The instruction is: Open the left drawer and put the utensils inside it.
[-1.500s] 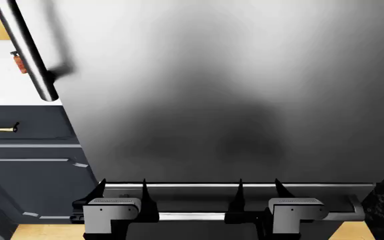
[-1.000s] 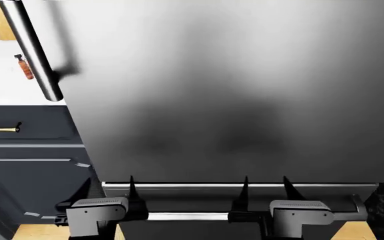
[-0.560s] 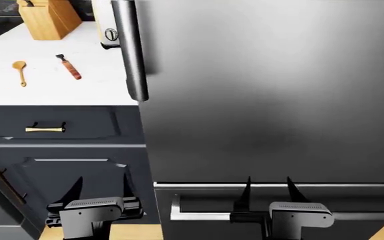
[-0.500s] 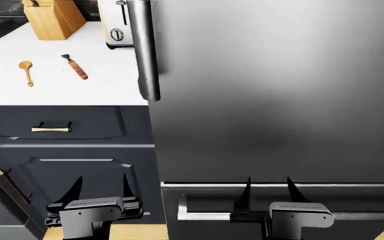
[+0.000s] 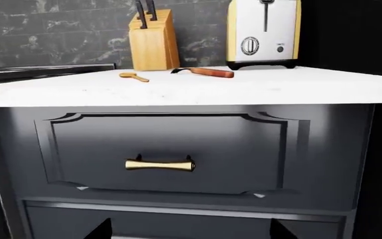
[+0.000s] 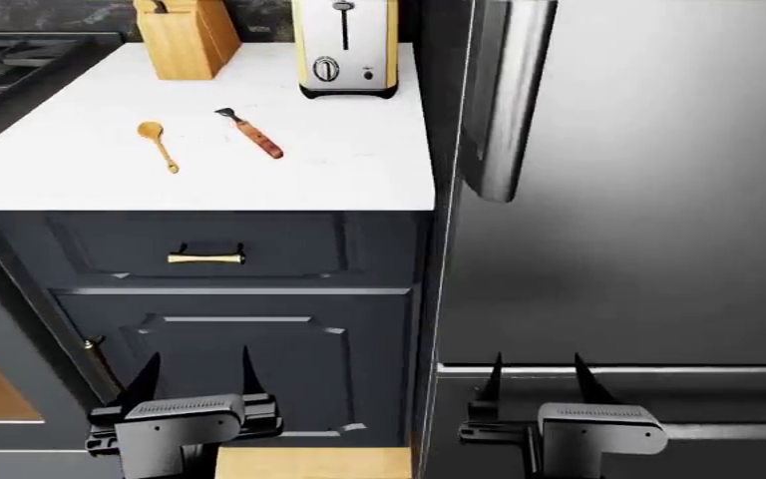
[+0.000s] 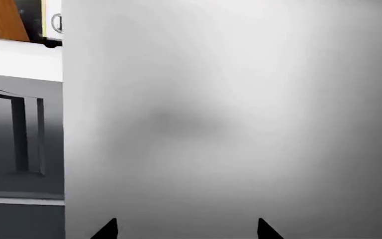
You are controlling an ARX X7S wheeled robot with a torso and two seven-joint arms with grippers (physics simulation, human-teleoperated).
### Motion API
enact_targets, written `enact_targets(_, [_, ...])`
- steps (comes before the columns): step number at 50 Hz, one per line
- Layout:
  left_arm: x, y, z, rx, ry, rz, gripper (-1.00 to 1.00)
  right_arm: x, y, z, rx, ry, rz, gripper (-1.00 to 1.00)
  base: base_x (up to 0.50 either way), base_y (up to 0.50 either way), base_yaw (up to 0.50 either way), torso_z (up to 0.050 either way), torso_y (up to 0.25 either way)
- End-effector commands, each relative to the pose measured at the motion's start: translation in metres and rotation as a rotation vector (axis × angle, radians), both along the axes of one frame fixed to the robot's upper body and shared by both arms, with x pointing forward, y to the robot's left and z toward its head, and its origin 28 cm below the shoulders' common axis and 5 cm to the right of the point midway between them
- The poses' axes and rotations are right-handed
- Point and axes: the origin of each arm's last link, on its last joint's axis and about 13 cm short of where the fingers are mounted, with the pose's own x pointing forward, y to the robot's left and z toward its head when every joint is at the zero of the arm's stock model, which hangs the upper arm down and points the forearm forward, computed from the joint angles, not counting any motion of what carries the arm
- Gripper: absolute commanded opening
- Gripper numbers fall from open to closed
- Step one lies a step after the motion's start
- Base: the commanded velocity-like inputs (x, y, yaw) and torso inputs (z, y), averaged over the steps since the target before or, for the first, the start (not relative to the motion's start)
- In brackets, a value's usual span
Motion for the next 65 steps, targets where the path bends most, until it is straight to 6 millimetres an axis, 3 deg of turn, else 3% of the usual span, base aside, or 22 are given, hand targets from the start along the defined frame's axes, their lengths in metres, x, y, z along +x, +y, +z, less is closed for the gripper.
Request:
enact_targets(1, [-0.0013,0.0002,0.0006,0.0,0.0,-0.002,1.0,-0.0014,-0.0001,0.0016,-0.001,-0.004,-0.005,1.0,0.0,0.5,0.0,0.0,0.0])
enact_targets(65, [-0.0011,-0.004,-0.0013,0.022,0.0,-0.015,1.0,-0.0011,-0.0017,0.0021,0.031,-0.036,0.008,1.0,0.0,0.49,0.0,0.0,0.0])
